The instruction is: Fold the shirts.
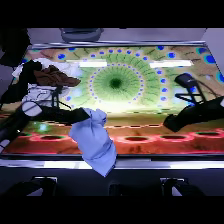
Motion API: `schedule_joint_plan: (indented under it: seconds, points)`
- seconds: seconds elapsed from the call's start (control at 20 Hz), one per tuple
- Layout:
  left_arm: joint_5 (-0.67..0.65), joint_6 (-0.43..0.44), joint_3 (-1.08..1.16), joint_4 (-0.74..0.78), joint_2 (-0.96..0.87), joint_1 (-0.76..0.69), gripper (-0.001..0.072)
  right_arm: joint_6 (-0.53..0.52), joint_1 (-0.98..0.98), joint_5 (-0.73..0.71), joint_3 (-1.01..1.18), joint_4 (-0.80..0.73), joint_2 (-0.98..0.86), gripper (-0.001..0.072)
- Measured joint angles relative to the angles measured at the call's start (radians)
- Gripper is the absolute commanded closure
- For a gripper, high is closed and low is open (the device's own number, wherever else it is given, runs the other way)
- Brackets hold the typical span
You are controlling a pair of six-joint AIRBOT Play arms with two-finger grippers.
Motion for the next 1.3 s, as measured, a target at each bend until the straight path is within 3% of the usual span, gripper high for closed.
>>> schedule_joint_plan:
  seconds: [0.2,0.3,0.7,0.75,0.85,0.9,1.0,1.05,1.3]
  points:
    - [-0.174,0.032,0.03,0.155,0.001,0.154,-0.0002,-0.056,0.0,-0.043,-0.204,0.148,-0.031,0.0023]
    - [-0.195,0.045,-0.027,0.198,0.0,0.203,-0.0002,-0.074,0.0,-0.064,-0.312,0.193,-0.037,0.0024]
    - [0.004,0.066,-0.278,0.062,-0.069,0.197,0.0018,-0.106,0.002,-0.2,-0.588,0.347,-0.043,0.0023]
    - [0.019,0.066,-0.289,0.051,-0.082,0.189,0.0127,-0.108,0.002,-0.207,-0.603,0.355,-0.043,0.0023]
    - [0.038,0.067,-0.3,0.033,-0.106,0.175,0.019,-0.11,0.002,-0.227,-0.63,0.37,-0.043,0.0024]
    - [0.044,0.066,-0.302,0.024,-0.117,0.169,0.0274,-0.111,0.002,-0.238,-0.642,0.381,-0.043,0.0024]
    - [0.063,0.066,-0.308,0.018,-0.142,0.159,0.0615,-0.112,0.03,-0.262,-0.657,0.399,-0.043,0.0024]
    - [0.076,0.066,-0.311,0.019,-0.151,0.156,0.0674,-0.109,0.068,-0.282,-0.663,0.408,-0.043,0.0022]
    - [0.101,0.076,-0.311,0.009,-0.169,0.149,0.0674,0.007,0.361,-0.518,-0.673,0.493,-0.058,0.0006]
